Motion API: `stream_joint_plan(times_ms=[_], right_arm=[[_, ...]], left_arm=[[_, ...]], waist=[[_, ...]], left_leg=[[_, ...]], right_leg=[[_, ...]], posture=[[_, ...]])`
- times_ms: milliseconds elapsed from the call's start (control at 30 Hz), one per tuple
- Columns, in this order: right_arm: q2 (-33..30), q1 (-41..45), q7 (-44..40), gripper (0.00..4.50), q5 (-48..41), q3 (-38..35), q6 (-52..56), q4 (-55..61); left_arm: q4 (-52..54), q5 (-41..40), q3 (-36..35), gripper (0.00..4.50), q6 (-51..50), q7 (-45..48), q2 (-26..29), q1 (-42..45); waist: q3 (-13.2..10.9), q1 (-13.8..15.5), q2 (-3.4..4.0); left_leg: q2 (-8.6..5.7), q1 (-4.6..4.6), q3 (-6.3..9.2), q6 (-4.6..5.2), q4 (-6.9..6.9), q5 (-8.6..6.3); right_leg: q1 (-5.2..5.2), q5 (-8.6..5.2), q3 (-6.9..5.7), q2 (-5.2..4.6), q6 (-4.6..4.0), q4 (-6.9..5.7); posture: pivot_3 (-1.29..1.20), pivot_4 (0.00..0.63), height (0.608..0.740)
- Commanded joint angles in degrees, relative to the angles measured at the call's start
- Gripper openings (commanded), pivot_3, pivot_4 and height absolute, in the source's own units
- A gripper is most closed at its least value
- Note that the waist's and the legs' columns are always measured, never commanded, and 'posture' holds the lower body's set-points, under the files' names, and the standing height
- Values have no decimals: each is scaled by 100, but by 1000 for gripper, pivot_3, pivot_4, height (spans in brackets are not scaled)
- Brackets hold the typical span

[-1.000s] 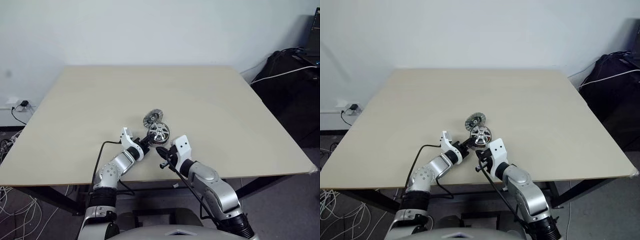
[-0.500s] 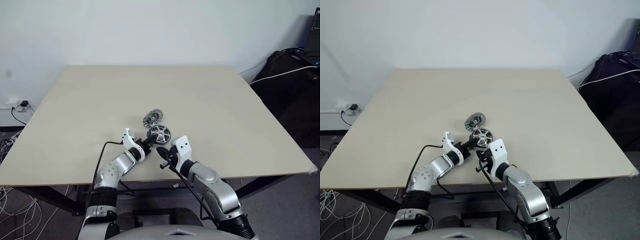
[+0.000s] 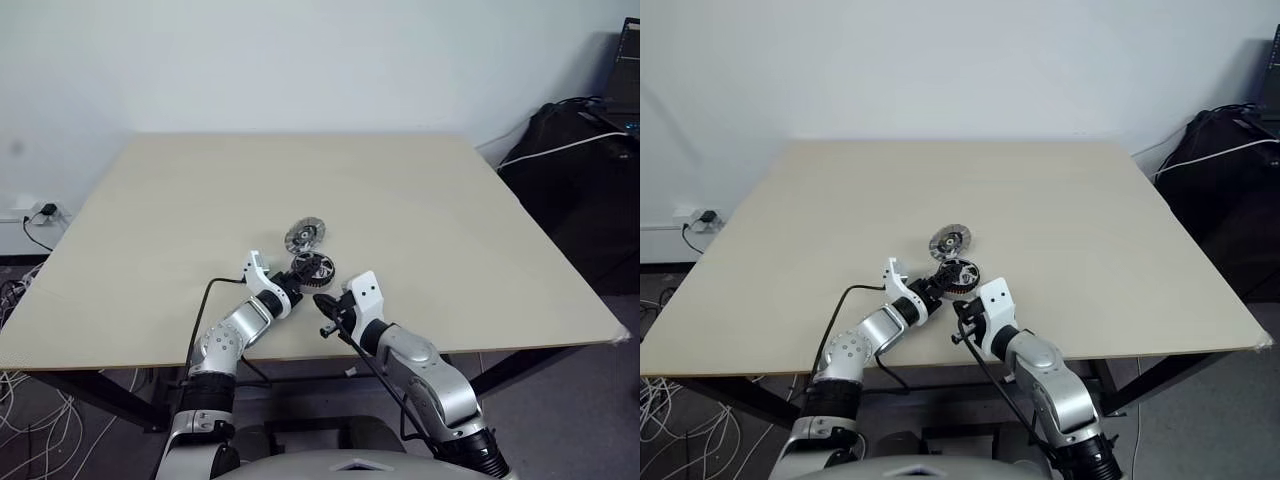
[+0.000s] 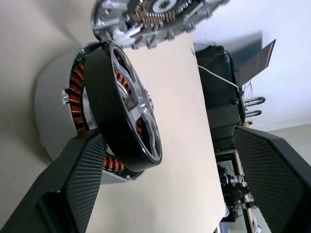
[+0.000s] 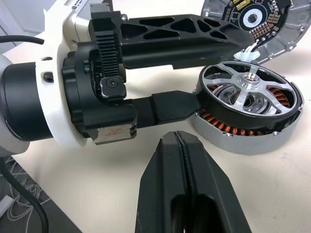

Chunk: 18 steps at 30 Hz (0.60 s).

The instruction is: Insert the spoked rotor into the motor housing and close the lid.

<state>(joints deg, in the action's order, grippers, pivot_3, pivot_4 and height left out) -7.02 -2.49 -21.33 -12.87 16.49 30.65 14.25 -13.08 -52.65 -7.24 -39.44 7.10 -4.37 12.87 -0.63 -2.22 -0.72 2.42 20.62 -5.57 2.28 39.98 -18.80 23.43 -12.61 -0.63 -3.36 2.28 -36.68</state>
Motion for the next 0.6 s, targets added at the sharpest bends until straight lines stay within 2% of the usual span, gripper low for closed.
stream_joint_plan(times_ms=[33, 233, 600], right_arm=[[23, 92, -19, 0, -45, -22, -47, 224], [23, 97, -25, 0, -46, -20, -47, 218], [31, 102, -35, 0, -59, -19, -35, 208]], left_arm=[[418, -62, 7, 4336, 136, -16, -577, -165], [747, -82, 8, 4336, 90, -74, -560, -354], [1297, 280, 427, 4336, 241, 290, -211, -689]], waist=[[0, 1, -1], [-1, 10, -1], [-2, 13, -1]], left_leg=[[0, 5, 0, 0, 0, 0], [0, 15, 2, 1, -2, -2], [-2, 16, 2, 6, -2, -5]], right_leg=[[4, 0, 0, 0, 0, 1], [8, 0, -1, 0, -1, 9], [7, 0, -2, -2, 0, 16]], posture=[[0, 0, 740], [0, 0, 740], [0, 0, 740]])
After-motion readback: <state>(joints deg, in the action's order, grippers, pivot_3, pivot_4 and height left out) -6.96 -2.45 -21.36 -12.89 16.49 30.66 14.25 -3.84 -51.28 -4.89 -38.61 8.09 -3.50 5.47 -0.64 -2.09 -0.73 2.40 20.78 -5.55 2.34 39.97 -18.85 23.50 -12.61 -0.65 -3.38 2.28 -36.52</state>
